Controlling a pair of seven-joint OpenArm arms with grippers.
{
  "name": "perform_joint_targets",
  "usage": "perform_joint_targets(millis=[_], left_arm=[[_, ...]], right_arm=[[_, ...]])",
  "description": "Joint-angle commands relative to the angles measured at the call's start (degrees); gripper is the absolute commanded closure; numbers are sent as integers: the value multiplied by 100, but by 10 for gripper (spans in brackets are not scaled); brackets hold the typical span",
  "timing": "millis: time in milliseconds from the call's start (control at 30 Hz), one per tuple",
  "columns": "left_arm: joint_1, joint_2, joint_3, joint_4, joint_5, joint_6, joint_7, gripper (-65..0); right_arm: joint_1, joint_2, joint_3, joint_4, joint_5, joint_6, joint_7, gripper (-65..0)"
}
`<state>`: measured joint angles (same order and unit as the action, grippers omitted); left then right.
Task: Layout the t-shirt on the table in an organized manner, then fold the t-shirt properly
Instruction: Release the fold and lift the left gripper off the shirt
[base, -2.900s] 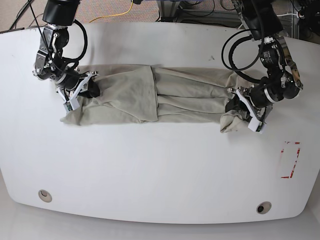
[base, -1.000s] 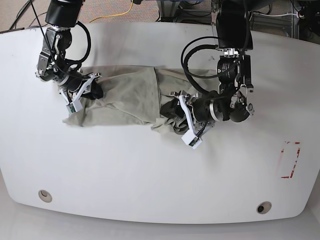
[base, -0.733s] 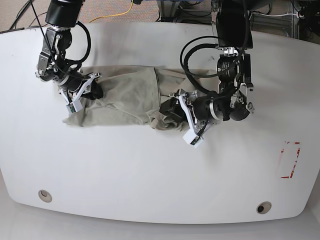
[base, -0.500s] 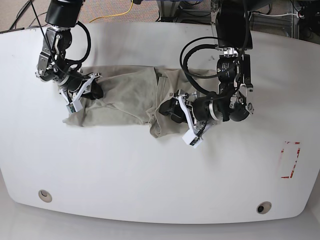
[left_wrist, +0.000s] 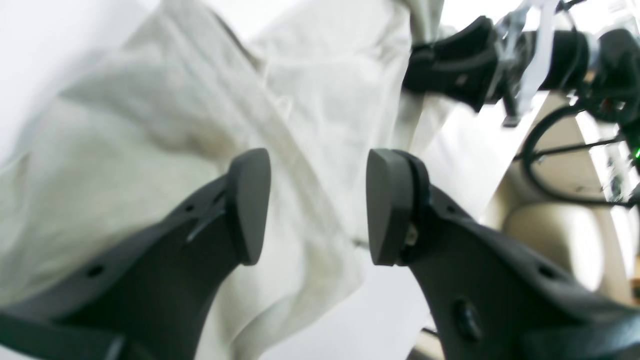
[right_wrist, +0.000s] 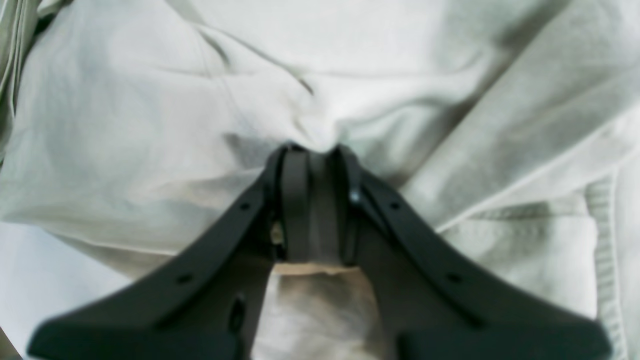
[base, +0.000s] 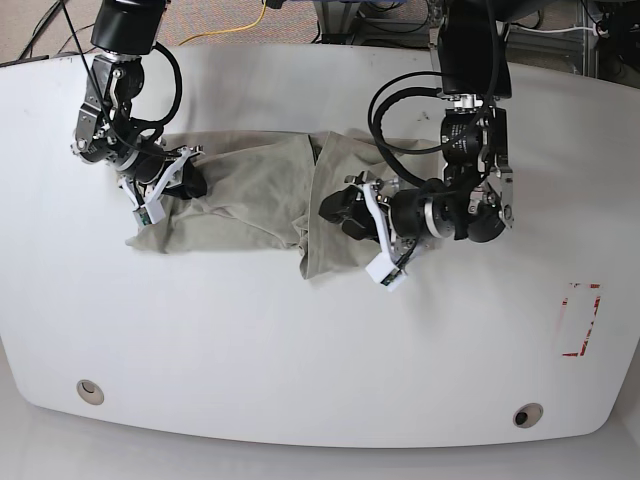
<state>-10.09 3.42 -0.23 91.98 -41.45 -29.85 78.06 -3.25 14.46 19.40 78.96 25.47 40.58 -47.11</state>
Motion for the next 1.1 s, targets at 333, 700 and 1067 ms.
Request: perform_joint_targets(millis=[333,700,1067], left_arm=[[-95,-1094,-641,494,826,-18,-1182,-290],[-95,-1568,-781,221,1670,9,-2290,-287],[72,-1568,-887,-113,2101,-26,-2641,-287]], right_arm=[[-40,0,-45,-67,-468,-58,-550,-95],[-49,-176,-19,355,-468,-58,-550,-100],[-14,-562,78,2210,-468,-58,-1315,-241]])
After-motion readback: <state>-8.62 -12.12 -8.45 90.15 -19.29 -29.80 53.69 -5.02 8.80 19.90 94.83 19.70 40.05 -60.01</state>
